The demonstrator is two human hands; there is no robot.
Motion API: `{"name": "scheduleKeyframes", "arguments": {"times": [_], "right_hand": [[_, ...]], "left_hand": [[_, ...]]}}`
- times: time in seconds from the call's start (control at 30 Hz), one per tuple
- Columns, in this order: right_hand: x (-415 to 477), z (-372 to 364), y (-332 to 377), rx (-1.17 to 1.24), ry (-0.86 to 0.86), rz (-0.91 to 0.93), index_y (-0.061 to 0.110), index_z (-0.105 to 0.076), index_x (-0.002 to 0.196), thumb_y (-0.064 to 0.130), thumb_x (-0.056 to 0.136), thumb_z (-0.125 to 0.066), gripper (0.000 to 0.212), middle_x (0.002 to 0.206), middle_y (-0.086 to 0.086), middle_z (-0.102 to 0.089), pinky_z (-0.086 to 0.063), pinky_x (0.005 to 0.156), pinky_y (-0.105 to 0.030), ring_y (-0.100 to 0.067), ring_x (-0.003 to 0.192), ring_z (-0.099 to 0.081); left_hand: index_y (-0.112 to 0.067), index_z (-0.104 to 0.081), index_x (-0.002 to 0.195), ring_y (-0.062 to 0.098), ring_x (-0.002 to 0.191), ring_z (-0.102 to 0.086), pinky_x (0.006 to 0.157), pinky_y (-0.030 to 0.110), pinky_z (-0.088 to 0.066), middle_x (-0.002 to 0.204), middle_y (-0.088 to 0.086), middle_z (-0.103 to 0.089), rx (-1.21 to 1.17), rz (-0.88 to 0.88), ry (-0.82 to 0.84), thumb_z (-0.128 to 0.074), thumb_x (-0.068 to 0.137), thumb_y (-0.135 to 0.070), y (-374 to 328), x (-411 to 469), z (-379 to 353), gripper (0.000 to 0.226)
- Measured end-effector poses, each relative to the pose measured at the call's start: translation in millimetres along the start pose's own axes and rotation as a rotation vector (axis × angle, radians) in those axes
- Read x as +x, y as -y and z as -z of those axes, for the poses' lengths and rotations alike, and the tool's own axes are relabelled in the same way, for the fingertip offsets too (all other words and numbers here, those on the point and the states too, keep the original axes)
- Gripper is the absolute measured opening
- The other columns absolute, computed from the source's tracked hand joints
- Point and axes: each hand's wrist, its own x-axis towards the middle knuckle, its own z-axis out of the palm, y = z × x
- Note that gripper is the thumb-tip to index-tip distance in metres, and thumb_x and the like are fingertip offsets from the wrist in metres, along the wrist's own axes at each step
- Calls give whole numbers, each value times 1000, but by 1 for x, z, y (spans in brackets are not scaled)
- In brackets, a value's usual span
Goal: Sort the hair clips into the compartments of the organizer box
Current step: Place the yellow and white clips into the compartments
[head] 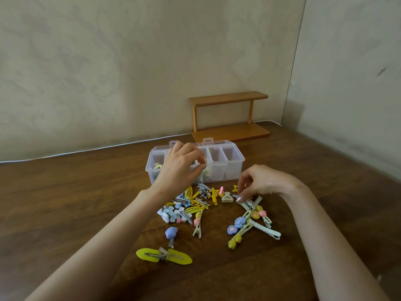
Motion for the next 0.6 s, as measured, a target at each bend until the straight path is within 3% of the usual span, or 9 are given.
{"name": "scheduleKeyframes", "arguments": {"times": [0.13, 0.33, 0.47, 0.6], "right_hand": [[4, -4, 1, 37, 22, 39, 23, -64, 85, 23, 78, -75, 13, 91, 3, -60, -42, 66, -24, -10, 83, -55], [7, -6, 1, 76, 55, 78, 23, -67, 87, 22, 81, -71, 7, 93, 5, -63, -43, 70, -25, -9, 88, -58], [5, -3, 1, 198, -52, 162, 20, -67, 86, 23, 84, -69, 5, 82, 6, -63, -42, 61, -21, -2, 70, -57], [4, 0, 3, 507, -144, 264, 13, -63, 87, 14, 87, -64, 1, 74, 2, -67, -42, 50, -16, -4, 56, -56]], "left_hand": [[-16, -67, 88, 20, 98, -47, 81, 32, -40, 102, -1, -62, -37, -20, 4, -64, 85, -19, -8, -6, -2, 5], [-16, -67, 89, 19, 95, -48, 77, 30, -41, 98, -1, -63, -74, -5, 46, -64, 85, -20, -13, -8, 0, 6], [-16, -64, 92, 12, 89, -49, 74, 27, -44, 90, -9, -57, -152, 36, 132, -62, 86, -21, -22, -9, 2, 8], [-16, -59, 93, 7, 83, -57, 72, 20, -48, 87, -10, -60, -365, 198, 316, -63, 85, -27, -32, -8, 3, 15]]}}
